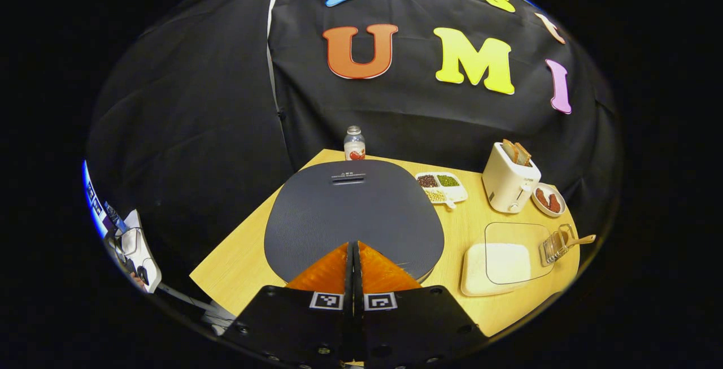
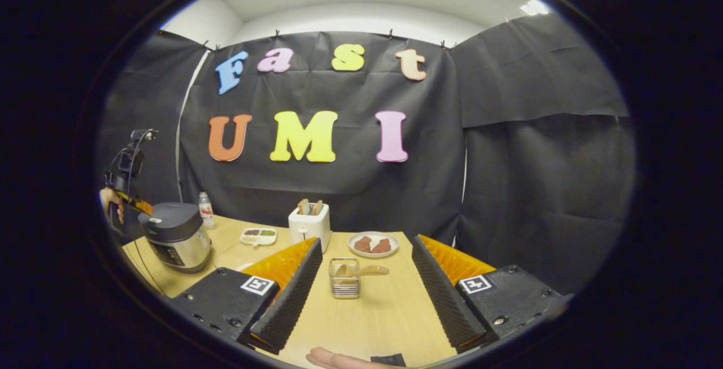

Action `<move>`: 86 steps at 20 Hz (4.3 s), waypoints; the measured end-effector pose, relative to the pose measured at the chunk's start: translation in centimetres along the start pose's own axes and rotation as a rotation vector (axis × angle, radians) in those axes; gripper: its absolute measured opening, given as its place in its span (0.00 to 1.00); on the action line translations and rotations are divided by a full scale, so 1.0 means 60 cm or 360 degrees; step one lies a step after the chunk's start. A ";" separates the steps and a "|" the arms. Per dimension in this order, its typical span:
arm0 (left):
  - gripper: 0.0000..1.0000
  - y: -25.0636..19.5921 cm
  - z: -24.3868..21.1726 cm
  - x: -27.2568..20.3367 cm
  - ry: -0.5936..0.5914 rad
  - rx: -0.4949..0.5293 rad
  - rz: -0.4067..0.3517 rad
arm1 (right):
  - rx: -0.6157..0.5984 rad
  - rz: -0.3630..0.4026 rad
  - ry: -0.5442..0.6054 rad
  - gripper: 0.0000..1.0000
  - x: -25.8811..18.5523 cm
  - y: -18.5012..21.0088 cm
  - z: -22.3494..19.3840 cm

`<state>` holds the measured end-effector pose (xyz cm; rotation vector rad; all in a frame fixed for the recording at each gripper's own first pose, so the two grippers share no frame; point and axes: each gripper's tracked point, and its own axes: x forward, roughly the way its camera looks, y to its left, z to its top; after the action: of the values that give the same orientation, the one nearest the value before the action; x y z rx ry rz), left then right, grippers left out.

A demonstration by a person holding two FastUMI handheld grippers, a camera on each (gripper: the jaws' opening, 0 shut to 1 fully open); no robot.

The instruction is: Close the left gripper, press the button to open the rice cooker; take a wooden spoon from the chopstick holder with the right hand, scoop a spoonful of rice and pour it into the rice cooker, then put the wooden spoon back into the chopstick holder.

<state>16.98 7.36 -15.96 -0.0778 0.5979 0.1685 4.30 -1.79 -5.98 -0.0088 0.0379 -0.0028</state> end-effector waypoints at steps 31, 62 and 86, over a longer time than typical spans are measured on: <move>0.96 -0.029 0.064 -0.205 -0.0566 -0.0010 -0.0141 | -0.0047 0.0003 -0.0051 1.00 -0.069 0.004 -0.036; 0.96 -0.077 -0.028 -0.343 -0.0998 0.0257 -0.0382 | 0.0282 -0.0127 0.0251 0.91 0.343 0.017 -0.260; 0.96 -0.042 -0.047 -0.330 -0.0952 0.0225 -0.0486 | 0.0229 -0.0071 0.0139 0.13 0.387 0.065 -0.120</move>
<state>-0.25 1.87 -7.03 0.0202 -0.0041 -0.1471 27.24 2.01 -14.07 0.1346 0.1246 -0.0505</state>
